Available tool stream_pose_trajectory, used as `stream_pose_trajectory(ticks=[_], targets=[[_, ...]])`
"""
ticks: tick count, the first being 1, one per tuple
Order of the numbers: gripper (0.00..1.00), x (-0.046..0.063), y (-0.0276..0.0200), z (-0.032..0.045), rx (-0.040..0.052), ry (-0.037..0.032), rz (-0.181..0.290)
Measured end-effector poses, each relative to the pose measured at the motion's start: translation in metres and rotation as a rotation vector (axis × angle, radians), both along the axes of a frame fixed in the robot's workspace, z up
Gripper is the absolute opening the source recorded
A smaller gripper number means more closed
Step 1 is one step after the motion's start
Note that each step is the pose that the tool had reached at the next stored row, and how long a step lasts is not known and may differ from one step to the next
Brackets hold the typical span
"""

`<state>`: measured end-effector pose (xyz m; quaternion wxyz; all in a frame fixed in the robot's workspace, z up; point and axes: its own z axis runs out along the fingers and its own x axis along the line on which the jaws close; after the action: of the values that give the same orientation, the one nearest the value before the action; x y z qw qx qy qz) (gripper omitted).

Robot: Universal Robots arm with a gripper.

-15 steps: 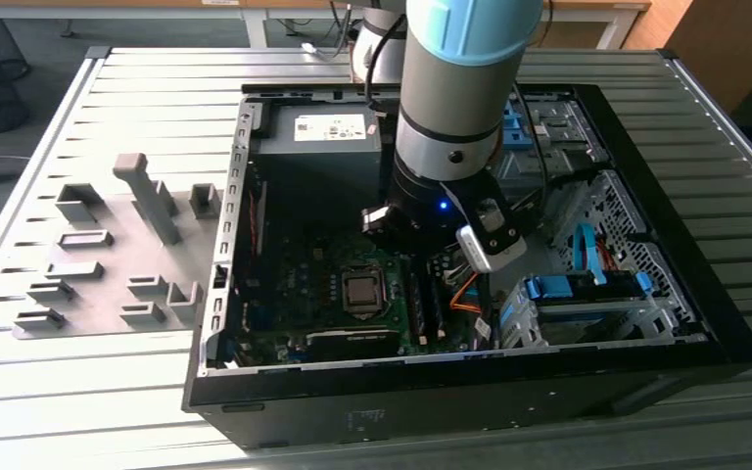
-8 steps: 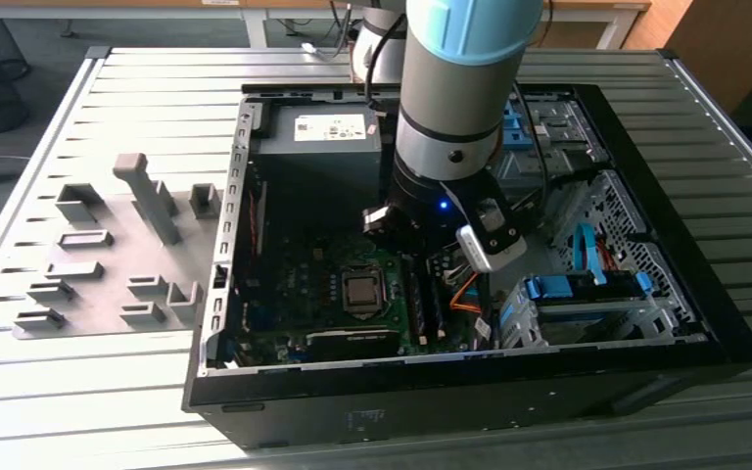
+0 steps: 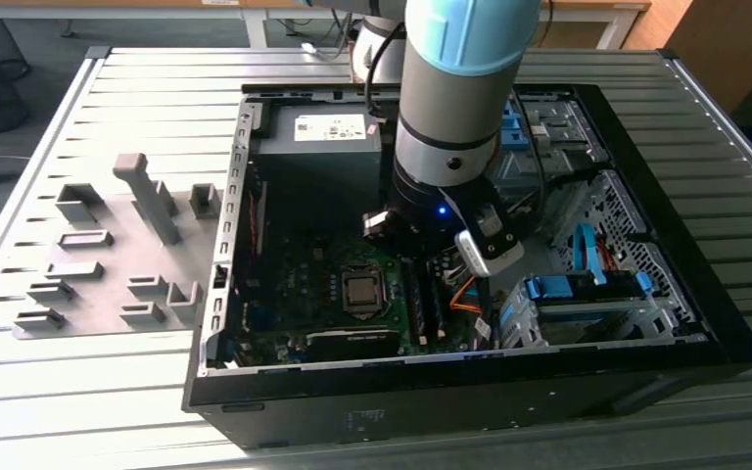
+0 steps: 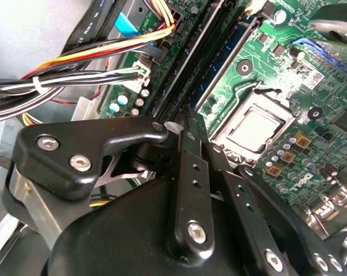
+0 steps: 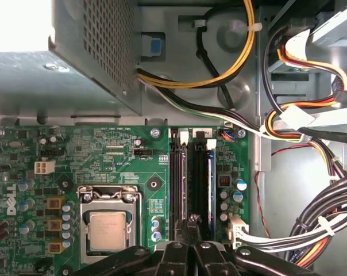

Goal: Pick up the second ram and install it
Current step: 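Press down the second ram until it locks into place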

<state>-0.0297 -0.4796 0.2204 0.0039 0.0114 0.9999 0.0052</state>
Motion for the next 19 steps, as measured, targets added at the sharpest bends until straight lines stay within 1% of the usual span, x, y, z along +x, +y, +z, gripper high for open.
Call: stream_pose_trajectory(ticks=[6, 9, 11, 13, 16, 17, 19], targets=[[0.11, 0.0, -0.0001, -0.0048, -0.0004, 0.0016, 0.0], [0.11, 0.0, 0.0, -0.0048, 0.0002, 0.0016, 0.0], [0.11, 0.0, 0.0005, -0.0017, 0.0036, 0.0006, 0.0], [0.11, 0.0, 0.0001, 0.0048, 0.0011, 0.0016, 0.0], [0.11, 0.0, 0.0001, 0.0126, 0.001, 0.0018, 0.0], [0.11, 0.0, 0.0001, 0.0144, 0.0005, 0.002, 0.0], [0.11, 0.0, 0.0001, 0.0143, 0.0009, 0.0021, 0.0]])
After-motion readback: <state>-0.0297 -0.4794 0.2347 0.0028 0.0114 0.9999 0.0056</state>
